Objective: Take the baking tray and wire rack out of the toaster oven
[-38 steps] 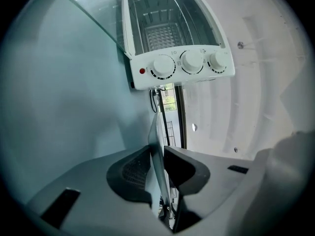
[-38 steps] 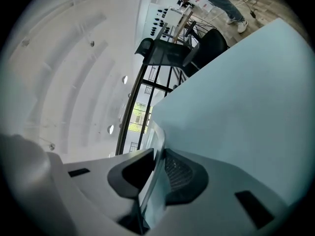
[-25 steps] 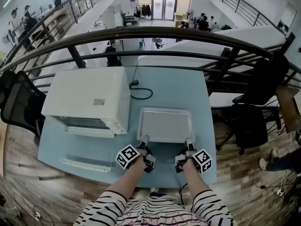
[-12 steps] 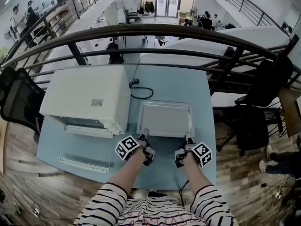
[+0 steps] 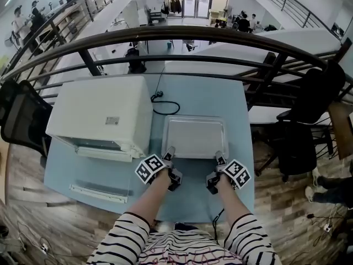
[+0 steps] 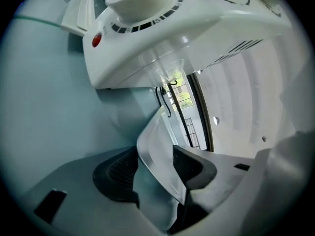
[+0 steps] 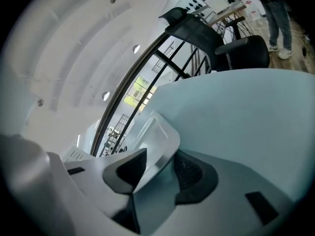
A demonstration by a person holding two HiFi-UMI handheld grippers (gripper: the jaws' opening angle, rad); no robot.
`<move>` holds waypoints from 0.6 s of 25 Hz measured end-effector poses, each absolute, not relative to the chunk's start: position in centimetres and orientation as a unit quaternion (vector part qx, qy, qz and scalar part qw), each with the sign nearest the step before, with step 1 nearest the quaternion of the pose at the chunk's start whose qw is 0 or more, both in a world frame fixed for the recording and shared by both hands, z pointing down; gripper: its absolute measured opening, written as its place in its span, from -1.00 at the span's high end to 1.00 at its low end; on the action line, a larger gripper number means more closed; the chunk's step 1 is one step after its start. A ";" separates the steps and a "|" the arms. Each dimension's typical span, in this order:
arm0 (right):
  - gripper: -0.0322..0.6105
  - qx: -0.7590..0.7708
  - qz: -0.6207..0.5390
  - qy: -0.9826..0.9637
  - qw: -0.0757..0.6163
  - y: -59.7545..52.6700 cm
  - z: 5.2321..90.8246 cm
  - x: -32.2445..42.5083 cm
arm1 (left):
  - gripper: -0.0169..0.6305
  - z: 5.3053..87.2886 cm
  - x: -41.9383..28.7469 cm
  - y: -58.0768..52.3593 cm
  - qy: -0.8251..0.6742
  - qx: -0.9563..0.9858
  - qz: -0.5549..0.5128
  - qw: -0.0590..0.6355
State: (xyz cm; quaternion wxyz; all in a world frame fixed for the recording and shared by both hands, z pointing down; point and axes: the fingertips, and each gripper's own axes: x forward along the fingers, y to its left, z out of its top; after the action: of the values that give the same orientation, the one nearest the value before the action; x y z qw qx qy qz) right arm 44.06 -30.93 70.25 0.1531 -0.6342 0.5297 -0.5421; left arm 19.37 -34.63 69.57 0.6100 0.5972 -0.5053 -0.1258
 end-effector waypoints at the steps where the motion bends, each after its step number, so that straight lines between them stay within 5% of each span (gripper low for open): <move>1: 0.30 -0.632 -0.542 0.538 0.135 -31.0 70.3 43.8 | 0.29 69.5 19.4 -34.7 -0.509 0.603 -0.116 0.603; 8: 0.10 -0.613 -0.543 0.574 0.014 -30.3 70.5 42.4 | 0.12 69.2 19.3 -34.4 -0.527 0.652 -0.019 0.546; 15: 0.05 -0.594 -0.547 0.589 -0.030 -28.9 70.7 41.9 | -0.06 69.2 18.9 -33.4 -0.526 0.672 0.049 0.519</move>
State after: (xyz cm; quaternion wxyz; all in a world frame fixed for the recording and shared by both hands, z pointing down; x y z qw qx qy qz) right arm 41.90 -28.90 70.70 -0.0298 -0.5941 0.5891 -0.5469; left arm 18.88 -33.36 69.20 0.5194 0.6716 -0.5261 0.0488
